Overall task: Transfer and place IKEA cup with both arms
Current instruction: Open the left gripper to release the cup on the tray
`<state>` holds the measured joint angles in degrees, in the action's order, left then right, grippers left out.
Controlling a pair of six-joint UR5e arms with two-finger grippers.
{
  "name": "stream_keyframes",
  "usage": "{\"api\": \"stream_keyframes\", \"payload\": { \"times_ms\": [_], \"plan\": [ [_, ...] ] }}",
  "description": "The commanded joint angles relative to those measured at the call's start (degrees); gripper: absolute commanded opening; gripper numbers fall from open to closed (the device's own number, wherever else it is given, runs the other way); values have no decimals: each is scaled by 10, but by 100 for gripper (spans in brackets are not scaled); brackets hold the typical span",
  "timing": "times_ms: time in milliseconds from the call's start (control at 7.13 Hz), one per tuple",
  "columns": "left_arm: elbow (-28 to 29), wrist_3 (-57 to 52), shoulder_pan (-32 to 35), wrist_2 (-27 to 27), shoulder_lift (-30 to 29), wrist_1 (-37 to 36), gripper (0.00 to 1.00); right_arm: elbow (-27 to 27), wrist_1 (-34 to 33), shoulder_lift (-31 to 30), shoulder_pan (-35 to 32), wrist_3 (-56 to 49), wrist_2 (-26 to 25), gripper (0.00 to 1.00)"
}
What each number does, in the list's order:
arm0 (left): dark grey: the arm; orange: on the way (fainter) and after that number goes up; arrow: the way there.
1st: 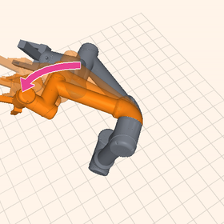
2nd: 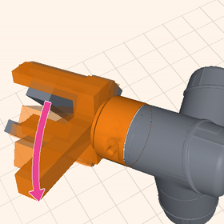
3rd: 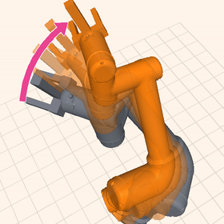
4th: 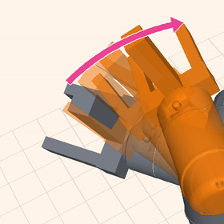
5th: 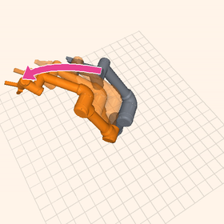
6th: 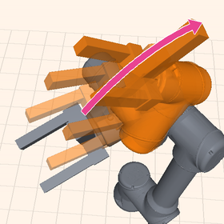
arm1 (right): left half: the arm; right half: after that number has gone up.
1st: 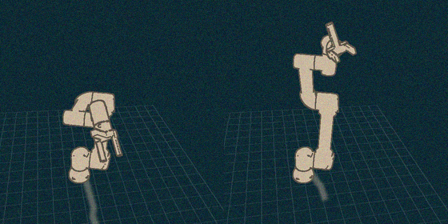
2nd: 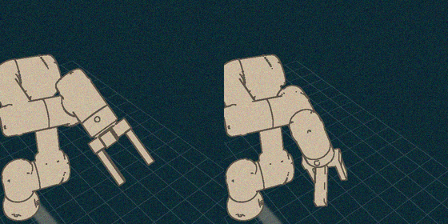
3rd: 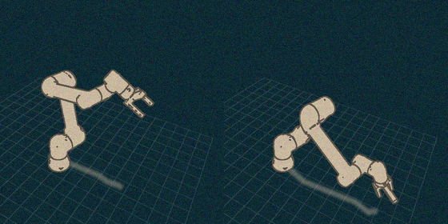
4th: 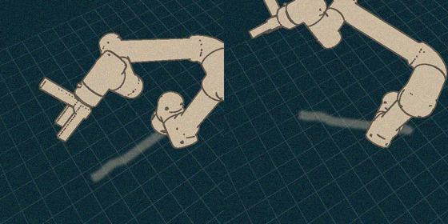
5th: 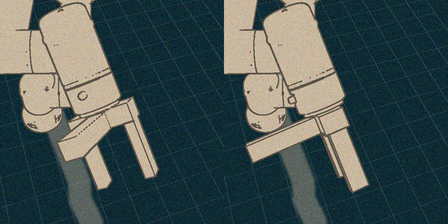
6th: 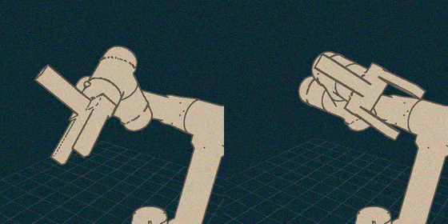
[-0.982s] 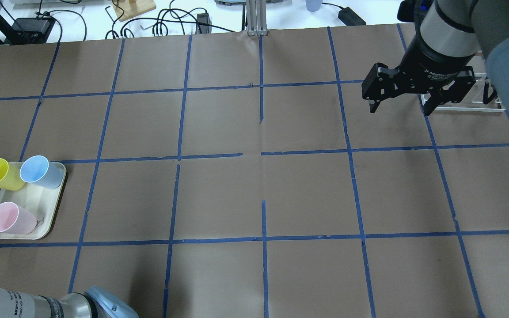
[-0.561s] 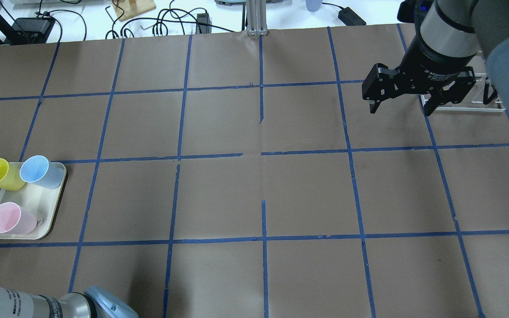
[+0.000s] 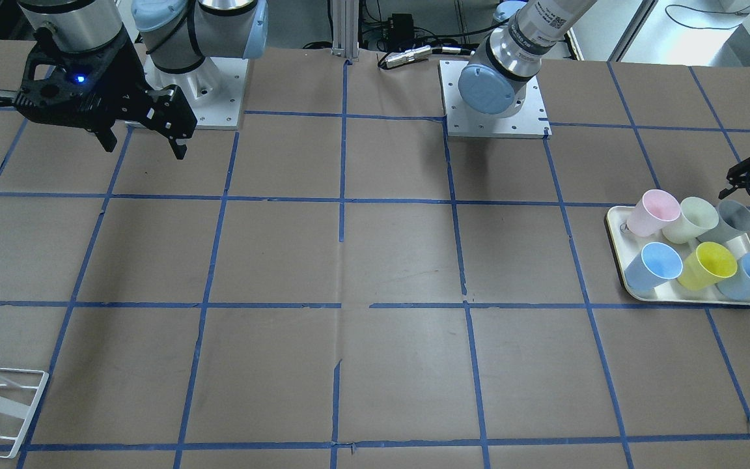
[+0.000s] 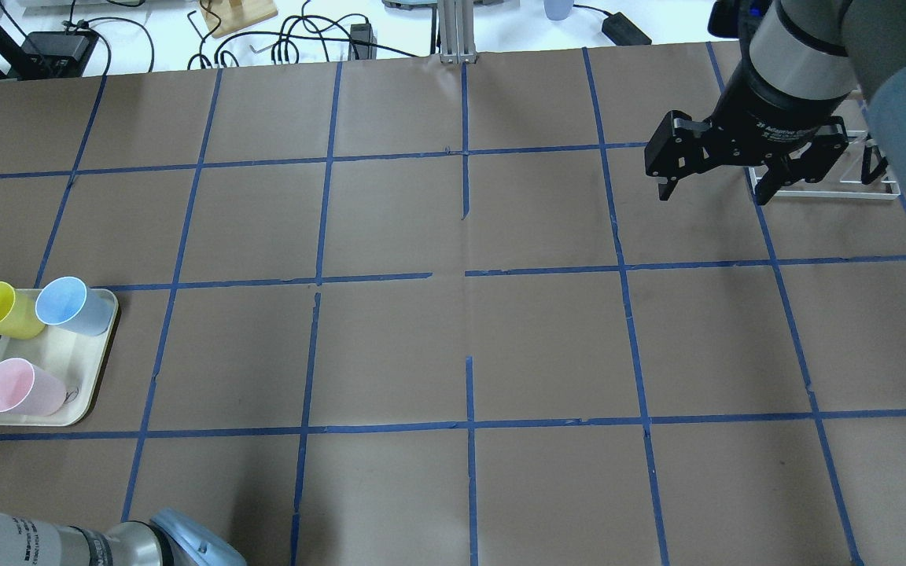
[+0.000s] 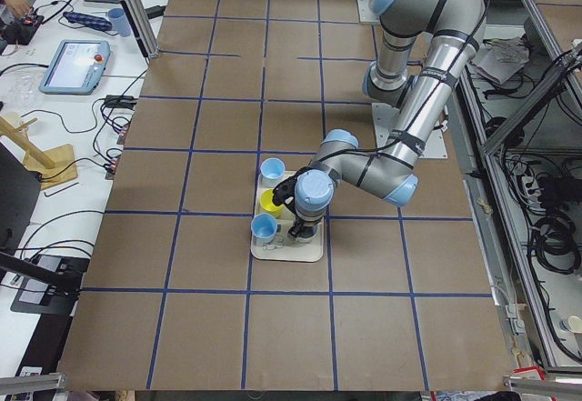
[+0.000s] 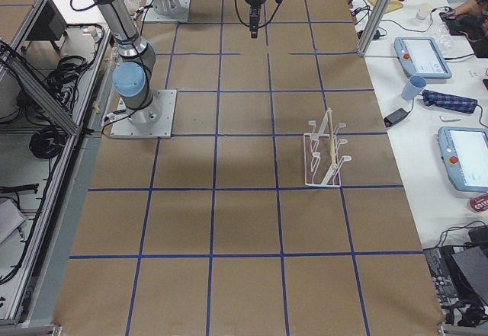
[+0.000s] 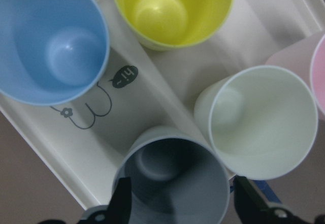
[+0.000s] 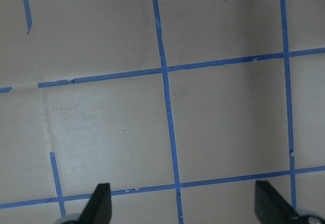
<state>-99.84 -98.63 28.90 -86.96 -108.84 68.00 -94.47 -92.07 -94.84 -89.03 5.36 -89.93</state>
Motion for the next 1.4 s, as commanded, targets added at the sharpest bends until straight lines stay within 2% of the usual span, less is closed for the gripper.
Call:
{"api": "stream_keyframes", "payload": {
  "times_ms": [0,561,982,1262],
  "plan": [
    [3,20,5,3,28,8,100,0,0,-17,-1,0,1,100],
    [2,163,61,7,141,113,100,0,23,-13,-3,0,5,100],
    [3,329,160,16,215,212,100,9,32,-4,-3,1,8,100],
    [12,509,280,36,251,245,100,9,32,-1,-3,1,9,100]
  ]
}}
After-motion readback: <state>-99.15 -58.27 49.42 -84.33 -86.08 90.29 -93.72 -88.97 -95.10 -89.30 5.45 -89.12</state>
